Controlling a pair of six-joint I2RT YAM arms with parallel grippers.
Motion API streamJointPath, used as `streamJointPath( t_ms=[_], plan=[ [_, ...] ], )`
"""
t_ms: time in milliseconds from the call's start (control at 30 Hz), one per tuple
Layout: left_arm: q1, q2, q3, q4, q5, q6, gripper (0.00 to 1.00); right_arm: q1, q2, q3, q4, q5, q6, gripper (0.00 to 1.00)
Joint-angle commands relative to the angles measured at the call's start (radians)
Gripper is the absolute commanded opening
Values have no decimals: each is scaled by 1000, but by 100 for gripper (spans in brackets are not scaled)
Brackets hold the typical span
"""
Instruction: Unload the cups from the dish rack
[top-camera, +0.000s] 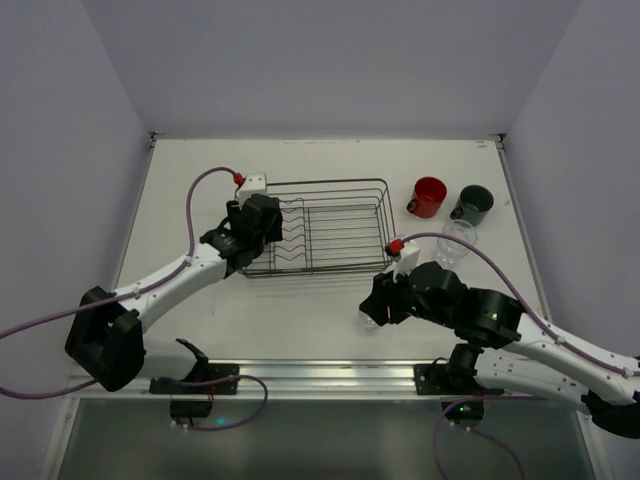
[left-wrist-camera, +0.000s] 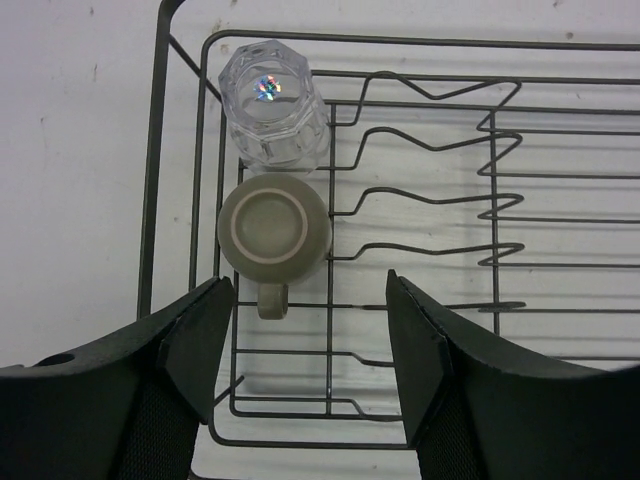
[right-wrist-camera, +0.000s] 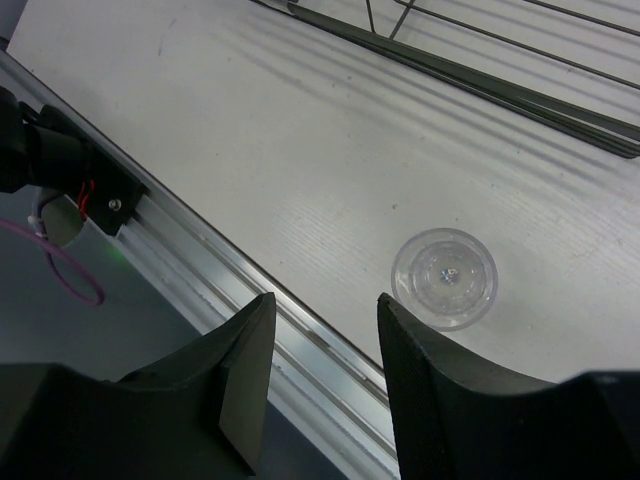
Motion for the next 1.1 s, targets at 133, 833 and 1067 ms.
streamJointPath(
  t_ms=[133,833,1067],
  plan=[
    [31,86,17,108,-129,-121,68,4,-37,-29,57,16,9,48],
    [110,210,-56,236,-98,-177,70,4,-22,-48,92,-56,19,46],
    [117,262,-67,260,-89,-173,70,4,-28,-40,93,-76,21,45]
  ],
)
